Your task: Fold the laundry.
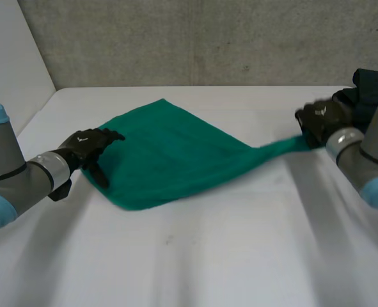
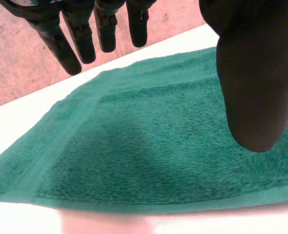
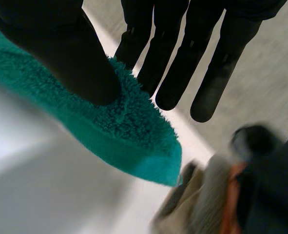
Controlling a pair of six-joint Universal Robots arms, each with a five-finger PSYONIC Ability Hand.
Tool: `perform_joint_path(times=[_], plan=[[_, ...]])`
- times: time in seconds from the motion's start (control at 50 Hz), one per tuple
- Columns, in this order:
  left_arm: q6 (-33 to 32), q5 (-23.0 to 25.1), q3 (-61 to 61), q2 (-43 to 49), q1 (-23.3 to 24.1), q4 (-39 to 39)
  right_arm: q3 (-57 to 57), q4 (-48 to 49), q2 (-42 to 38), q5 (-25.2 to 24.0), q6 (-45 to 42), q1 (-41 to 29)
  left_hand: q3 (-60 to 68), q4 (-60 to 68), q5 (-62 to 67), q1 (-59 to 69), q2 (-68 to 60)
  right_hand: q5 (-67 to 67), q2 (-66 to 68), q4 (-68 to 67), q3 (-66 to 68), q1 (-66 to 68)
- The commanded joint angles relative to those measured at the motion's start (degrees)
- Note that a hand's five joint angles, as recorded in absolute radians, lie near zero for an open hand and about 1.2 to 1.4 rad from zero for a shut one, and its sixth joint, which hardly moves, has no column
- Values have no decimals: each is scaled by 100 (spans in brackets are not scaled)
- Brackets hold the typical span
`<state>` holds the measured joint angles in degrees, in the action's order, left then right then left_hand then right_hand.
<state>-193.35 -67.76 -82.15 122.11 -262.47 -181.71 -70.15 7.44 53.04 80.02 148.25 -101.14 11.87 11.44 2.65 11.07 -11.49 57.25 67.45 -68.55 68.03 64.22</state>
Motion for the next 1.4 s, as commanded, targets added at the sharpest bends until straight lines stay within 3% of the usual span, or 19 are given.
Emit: perform_joint_path(times=[0.02, 0.24, 0.28, 0.3, 0.36, 0.46, 0.66, 0.84, 0.92, 1.06, 1.3, 1.36, 1.4], plan=[[16, 18, 24, 5, 56, -14, 1731, 477, -1066, -83, 494, -195, -187, -144, -265, -107, 149, 1275, 1255, -1145, 1197, 1578], [-19, -53, 112, 137, 196, -5, 4315, 979, -3238, -74, 908, -397, -187, -144, -265, -107, 149, 906, 886, -777, 828, 1210], [-19, -70, 112, 172, 223, -5, 4527, 865, -3396, -57, 908, -424, -187, -144, -265, -107, 149, -1374, -1395, 1504, -1452, -1071], [-36, -79, 112, 207, 258, -5, 4623, 682, -3432, -22, 934, -459, -187, -144, -265, -107, 149, -3350, -3370, 3480, -3428, -3047], [-71, -105, 138, 278, 328, 13, 4607, 400, -3310, 144, 960, -450, -187, -144, -265, -107, 149, -5634, -5654, 5764, -5712, -5330], [-247, -228, 287, 480, 486, 91, 3863, -355, -2486, 724, 1119, -502, -133, -90, -211, -53, 95, -5725, -5745, 5855, -5803, -5422], [-888, -378, 911, 980, 908, 346, 832, -903, -446, 401, 671, -679, 1246, 1289, 1167, 1325, -1284, -5725, -5745, 5855, -5803, -5422], [-1214, -729, 1307, 1324, 1084, 786, -499, -516, 241, 330, 574, -661, 1834, 1877, 1756, 1914, -1873, -5725, -5745, 5855, -5803, -5422], [-1205, -765, 1368, 1403, 1146, 725, -798, -507, 330, 347, 565, -652, 2708, 2751, 2630, 2787, -2746, -5725, -5745, 5855, -5803, -5422], [-1188, -940, 1474, 1456, 1242, 488, -1238, -700, 488, 435, 626, -679, 6761, 6804, 6683, 6840, -6799, -5725, -5745, 5855, -5803, -5422], [-371, -1239, 701, 313, 1480, -540, -1274, -832, 427, 664, 829, -1223, 6614, 6657, 6536, 6694, -6652, -5725, -5745, 5855, -5803, -5422], [-405, -1195, 578, 313, 1497, -795, -1142, -867, 347, 681, 864, -1294, 5976, 6019, 5898, 6056, -6015, -5725, -5745, 5855, -5803, -5422], [-528, -1169, 578, 418, 1480, -927, -1036, -920, 277, 708, 881, -1355, 4366, 4409, 4288, 4446, -4404, -5725, -5745, 5855, -5803, -5422]])
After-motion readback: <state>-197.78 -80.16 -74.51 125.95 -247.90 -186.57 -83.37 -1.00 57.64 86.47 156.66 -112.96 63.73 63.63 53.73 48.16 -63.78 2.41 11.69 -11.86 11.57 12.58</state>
